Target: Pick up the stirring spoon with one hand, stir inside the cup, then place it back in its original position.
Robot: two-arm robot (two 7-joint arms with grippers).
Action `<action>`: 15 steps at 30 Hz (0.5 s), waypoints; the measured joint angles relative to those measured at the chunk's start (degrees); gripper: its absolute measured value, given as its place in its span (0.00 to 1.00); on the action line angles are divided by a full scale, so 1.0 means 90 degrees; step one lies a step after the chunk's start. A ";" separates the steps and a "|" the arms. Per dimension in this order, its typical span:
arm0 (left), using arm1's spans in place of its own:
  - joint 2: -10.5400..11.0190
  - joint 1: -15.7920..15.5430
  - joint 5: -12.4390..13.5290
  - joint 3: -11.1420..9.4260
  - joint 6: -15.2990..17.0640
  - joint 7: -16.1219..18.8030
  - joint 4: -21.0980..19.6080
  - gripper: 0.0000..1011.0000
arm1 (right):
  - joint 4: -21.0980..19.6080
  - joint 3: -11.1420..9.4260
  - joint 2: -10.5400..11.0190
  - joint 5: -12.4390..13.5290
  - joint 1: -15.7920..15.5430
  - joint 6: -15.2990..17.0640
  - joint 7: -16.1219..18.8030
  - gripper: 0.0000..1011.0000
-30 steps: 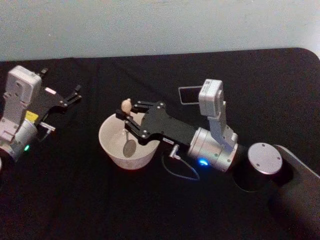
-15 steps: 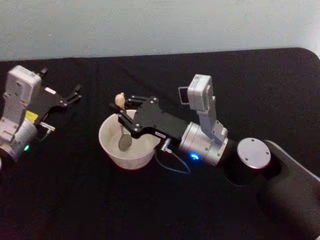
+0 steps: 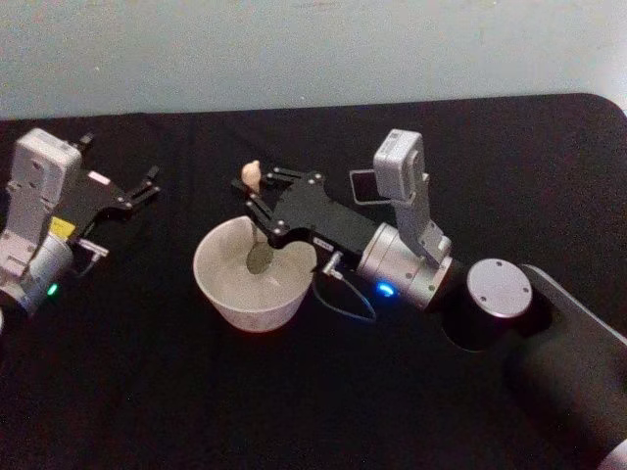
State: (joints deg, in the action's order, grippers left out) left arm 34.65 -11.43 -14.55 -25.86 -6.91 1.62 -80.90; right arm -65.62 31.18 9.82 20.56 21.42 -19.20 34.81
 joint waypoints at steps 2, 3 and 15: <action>0.0000 0.0000 0.0000 0.0000 0.0000 0.0000 0.0000 0.99 | -0.0001 -0.0028 0.0014 -0.0005 -0.0004 0.0000 -0.0005 0.21; 0.0000 0.0000 0.0000 -0.0001 0.0000 0.0000 0.0000 0.99 | -0.0006 -0.0037 0.0020 -0.0006 -0.0010 0.0000 -0.0005 0.21; 0.0000 0.0000 0.0000 0.0000 0.0000 0.0000 0.0000 0.99 | -0.0357 -0.0155 0.0220 0.0062 -0.0257 0.0127 0.0025 0.21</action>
State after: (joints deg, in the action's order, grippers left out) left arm 34.65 -11.43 -14.55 -25.86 -6.91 1.62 -80.90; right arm -68.83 29.79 11.80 21.12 19.10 -18.05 35.03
